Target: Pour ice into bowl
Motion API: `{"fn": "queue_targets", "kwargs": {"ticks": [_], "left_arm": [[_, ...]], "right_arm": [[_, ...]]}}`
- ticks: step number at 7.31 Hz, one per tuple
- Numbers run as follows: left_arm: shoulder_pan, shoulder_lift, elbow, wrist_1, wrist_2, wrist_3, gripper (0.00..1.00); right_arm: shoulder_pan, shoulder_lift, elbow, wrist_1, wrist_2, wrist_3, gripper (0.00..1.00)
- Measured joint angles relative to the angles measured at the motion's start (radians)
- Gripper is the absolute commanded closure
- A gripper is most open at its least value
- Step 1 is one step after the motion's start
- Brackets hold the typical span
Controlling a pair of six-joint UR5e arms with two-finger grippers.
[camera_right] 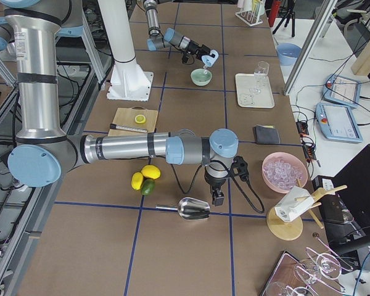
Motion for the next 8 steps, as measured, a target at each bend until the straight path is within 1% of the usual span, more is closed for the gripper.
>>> {"fn": "queue_targets", "kwargs": {"ticks": [6,7,8], "left_arm": [[0.004,-0.001,-0.003,-0.019,0.0,0.001,1.0],[0.001,0.0,-0.005,-0.06,-0.004,-0.003,1.0],[-0.007,0.004,-0.007,-0.128,-0.008,-0.013,1.0]], "right_arm": [[0.009,-0.002,0.0,0.0,0.0,-0.001,0.0],[0.009,-0.003,0.0,0.0,0.001,-0.001,0.0],[0.01,-0.003,0.0,0.0,0.001,-0.001,0.0]]}}
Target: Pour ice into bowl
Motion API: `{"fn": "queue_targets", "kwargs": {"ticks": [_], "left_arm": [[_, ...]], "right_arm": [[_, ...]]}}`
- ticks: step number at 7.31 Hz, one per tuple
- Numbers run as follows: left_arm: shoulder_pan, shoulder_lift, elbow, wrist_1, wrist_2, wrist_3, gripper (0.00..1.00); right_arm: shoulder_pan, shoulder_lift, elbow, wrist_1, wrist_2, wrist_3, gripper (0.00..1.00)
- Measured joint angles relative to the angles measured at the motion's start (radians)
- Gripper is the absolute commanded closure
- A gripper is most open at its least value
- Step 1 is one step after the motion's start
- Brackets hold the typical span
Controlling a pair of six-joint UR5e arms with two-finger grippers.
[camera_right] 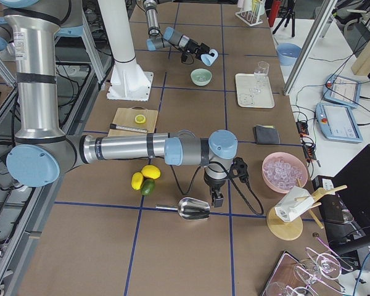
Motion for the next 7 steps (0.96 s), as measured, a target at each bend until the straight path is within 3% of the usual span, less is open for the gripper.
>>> {"fn": "queue_targets", "kwargs": {"ticks": [4,7], "left_arm": [[-0.136,0.061,-0.003,-0.101,-0.183,-0.126,1.0],[-0.313,0.172,-0.024,-0.111,-0.527,-0.54,1.0]], "right_arm": [[0.006,0.004,0.0,0.0,0.0,0.0,0.0],[0.007,0.011,0.0,0.001,0.0,-0.001,0.0]]}}
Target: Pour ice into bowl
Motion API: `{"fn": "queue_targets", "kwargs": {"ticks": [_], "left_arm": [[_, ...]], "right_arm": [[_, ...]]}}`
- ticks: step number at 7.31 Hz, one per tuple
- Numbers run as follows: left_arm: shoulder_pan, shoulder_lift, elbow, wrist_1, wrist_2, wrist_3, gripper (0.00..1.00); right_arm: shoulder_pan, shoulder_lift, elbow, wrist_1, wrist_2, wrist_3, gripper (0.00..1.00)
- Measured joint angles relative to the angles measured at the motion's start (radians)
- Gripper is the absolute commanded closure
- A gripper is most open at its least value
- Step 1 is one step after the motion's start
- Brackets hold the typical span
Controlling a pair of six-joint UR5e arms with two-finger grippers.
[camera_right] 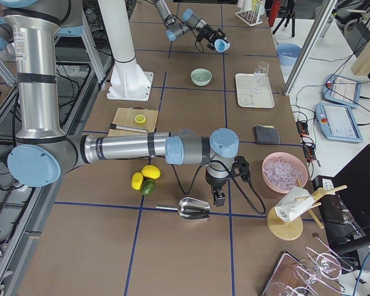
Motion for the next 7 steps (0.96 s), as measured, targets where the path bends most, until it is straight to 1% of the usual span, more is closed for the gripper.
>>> {"fn": "queue_targets", "kwargs": {"ticks": [1,2,4,5,7], "left_arm": [[-0.033,0.046,-0.016,-0.015,-0.039,-0.056,1.0],[-0.054,0.106,-0.024,-0.063,-0.053,-0.126,1.0],[-0.068,0.245,-0.03,-0.203,-0.065,-0.34,1.0],[-0.072,0.305,-0.03,-0.245,-0.087,-0.491,1.0],[-0.079,0.412,-0.026,-0.308,-0.163,-0.823,1.0]], "right_arm": [[0.0,0.002,0.0,0.0,0.0,0.001,0.0],[0.002,0.003,0.0,-0.001,-0.001,0.003,0.0],[0.009,-0.008,0.0,-0.001,-0.001,-0.008,0.0],[0.019,-0.022,0.0,-0.001,-0.001,-0.006,0.0],[0.04,-0.046,0.001,-0.001,0.0,0.007,0.0]]}}
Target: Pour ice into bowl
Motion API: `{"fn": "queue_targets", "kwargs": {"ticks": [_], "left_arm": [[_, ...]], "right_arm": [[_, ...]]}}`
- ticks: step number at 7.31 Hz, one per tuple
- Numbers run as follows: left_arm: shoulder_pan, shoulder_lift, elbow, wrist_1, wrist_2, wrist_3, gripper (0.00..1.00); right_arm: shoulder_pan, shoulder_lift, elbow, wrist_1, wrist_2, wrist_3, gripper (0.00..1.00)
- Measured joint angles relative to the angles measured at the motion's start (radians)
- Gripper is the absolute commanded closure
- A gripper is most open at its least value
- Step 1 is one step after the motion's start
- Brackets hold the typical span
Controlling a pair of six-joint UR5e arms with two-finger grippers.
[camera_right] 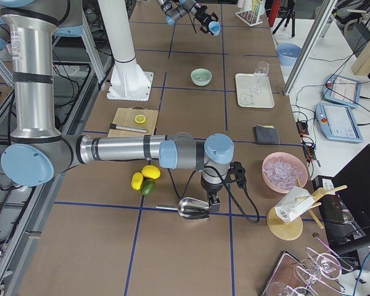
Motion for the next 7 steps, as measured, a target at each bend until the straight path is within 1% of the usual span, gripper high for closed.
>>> {"fn": "queue_targets", "kwargs": {"ticks": [1,2,3,4,6,7], "left_arm": [[-0.001,0.057,0.016,-0.077,-0.017,-0.134,1.0],[-0.001,0.102,0.053,-0.174,-0.019,-0.254,1.0],[-0.001,0.124,0.103,-0.258,0.014,-0.36,1.0],[0.001,0.13,0.14,-0.304,0.077,-0.448,1.0],[0.009,0.132,0.163,-0.323,0.166,-0.593,1.0],[0.014,0.131,0.165,-0.315,0.199,-0.633,1.0]], "right_arm": [[0.003,-0.006,0.0,0.0,0.001,0.002,0.0],[0.005,-0.01,-0.001,0.0,0.002,0.003,0.0],[0.007,-0.013,-0.001,0.0,0.003,0.003,0.0],[0.007,-0.015,0.0,0.0,0.003,0.003,0.0],[0.008,-0.016,0.0,0.0,0.004,0.004,0.0],[0.008,-0.016,0.001,0.0,0.005,0.004,0.0]]}}
